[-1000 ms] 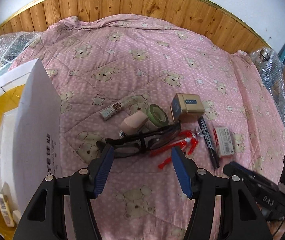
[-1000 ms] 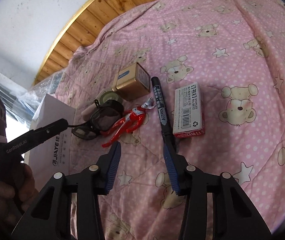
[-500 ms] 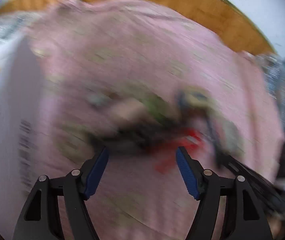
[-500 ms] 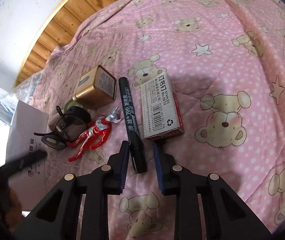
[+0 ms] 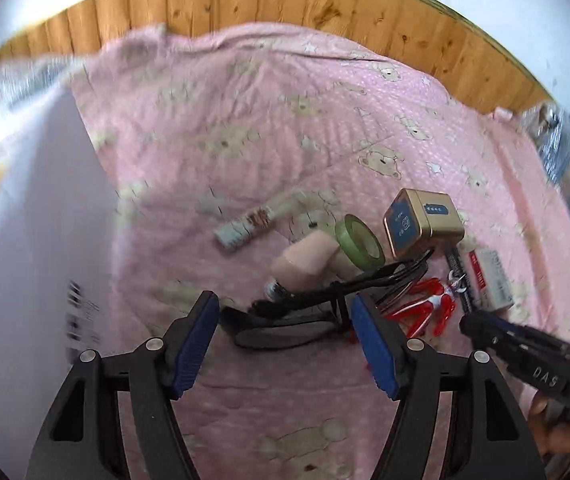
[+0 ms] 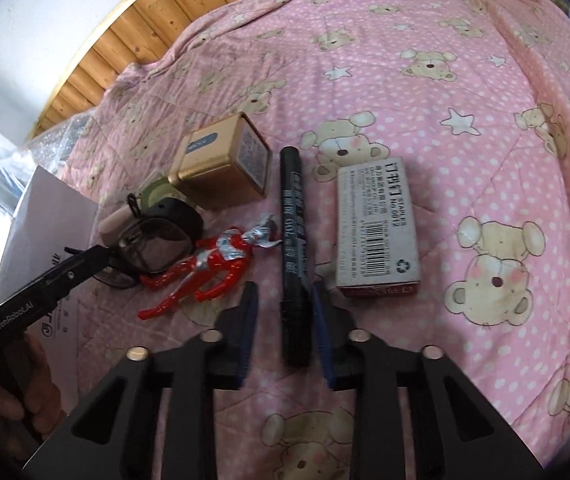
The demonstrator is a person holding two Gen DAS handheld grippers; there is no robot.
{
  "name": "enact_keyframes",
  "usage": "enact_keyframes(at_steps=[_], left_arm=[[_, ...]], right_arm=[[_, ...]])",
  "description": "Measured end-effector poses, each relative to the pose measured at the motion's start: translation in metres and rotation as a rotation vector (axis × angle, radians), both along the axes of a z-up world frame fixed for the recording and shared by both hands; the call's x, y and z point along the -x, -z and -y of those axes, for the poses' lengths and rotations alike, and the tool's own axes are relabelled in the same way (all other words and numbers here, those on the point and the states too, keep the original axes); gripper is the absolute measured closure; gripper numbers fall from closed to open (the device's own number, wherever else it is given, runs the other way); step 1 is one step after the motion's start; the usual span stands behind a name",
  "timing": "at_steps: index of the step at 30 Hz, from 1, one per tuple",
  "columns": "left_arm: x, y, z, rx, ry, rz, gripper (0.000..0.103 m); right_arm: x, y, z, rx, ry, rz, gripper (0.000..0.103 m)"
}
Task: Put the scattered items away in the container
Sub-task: 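Grasp the black marker with the right gripper while the left gripper grasps the black glasses, then carry the glasses and marker in both grippers over the white box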
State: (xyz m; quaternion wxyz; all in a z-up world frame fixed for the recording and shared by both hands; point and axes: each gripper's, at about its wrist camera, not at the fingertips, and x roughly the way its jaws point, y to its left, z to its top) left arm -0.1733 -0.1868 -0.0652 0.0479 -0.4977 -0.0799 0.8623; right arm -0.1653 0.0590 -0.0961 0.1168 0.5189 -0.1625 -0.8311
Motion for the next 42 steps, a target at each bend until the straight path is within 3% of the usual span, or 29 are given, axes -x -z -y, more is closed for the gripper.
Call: enact_keyframes(at_steps=[2,5,7,12,19,20,22,24,34,42], left_arm=[[-0.005,-0.001,-0.005,-0.079,0.054,0.02,0.034],[-0.022,-0.013,-0.031,-0.238,0.239,0.069,0.035],[-0.033,-0.02,-0.048,-0.197,0.313,0.067,0.035],[-0.032,-0.035,-0.051,-0.076,0.301,-0.047,0.035],[-0.002,-0.003,-0.085,-0.062,0.425,0.031,0.035],[0.001,0.004,-0.087,-0.041,0.412,0.046,0.043],[0.008,0.018,-0.084,-0.039,0.356,0.092,0.07],[0.007,0.013,-0.071,-0.073,0.31,0.084,0.084],[-0.027,-0.002,-0.021,-0.15,0.15,0.114,0.086],[-0.039,-0.022,-0.019,-0.208,0.165,0.072,0.087]], right_arm=[[0.0,0.001,-0.008,0.006,0.015,0.011,0.086],[-0.001,0.0,-0.019,0.006,0.046,0.02,0.086],[-0.001,0.0,-0.021,0.014,0.047,0.026,0.086],[-0.002,0.0,-0.02,0.019,0.045,0.028,0.085],[-0.002,0.002,-0.017,0.011,0.038,0.011,0.081],[-0.002,0.002,-0.017,0.007,0.038,0.008,0.082],[-0.002,0.001,-0.016,-0.012,0.033,0.007,0.086],[-0.004,-0.003,-0.018,0.0,0.038,0.0,0.087],[-0.03,-0.032,-0.015,-0.016,0.034,-0.008,0.087],[-0.051,-0.05,-0.015,-0.072,0.042,-0.023,0.087]])
